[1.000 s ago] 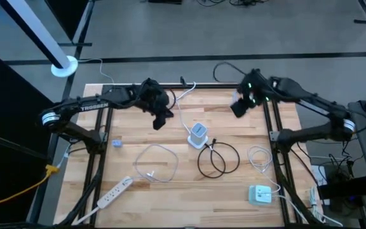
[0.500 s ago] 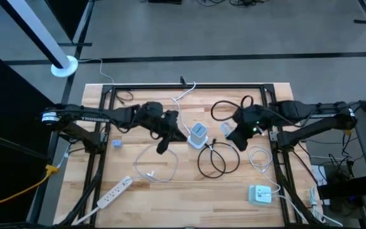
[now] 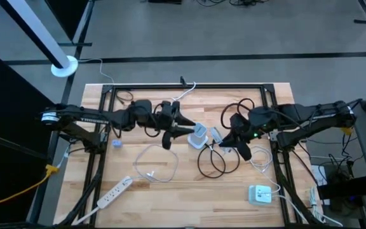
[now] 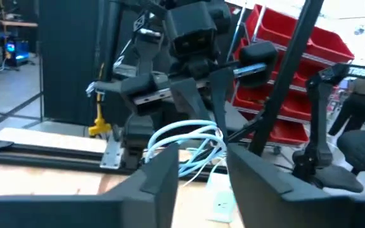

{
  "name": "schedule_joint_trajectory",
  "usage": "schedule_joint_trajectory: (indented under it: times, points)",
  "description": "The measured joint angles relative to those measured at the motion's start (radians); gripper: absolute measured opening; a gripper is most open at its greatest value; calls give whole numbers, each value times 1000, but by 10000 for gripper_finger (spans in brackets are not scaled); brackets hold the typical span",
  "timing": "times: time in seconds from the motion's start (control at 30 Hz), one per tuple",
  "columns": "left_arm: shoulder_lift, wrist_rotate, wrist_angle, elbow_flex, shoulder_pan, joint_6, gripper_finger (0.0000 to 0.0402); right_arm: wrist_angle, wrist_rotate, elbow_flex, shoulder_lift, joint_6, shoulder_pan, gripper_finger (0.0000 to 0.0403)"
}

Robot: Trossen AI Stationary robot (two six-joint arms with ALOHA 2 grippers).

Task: Plug in charger cables
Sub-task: Insert the white charger cable into the bottom right white outlet extension

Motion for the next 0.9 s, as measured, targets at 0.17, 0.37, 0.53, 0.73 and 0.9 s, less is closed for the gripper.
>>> schedule_joint_trajectory:
  times: [0.17,0.37,0.53,0.73,0.9]
  points:
    - [0,0,56,0,-33,-26,201,58,3,0,-2,-88,0,6]
    - [0,-42,120,0,-48,-99,237,126,11,0,5,-212,-24,6]
    - [0,-68,180,1,-48,-115,242,298,15,4,-4,-236,-63,6]
    - [0,-99,322,1,-48,-107,225,448,196,36,3,-311,-71,6]
    - [2,-140,339,1,-48,-96,207,524,246,36,6,-322,-71,6]
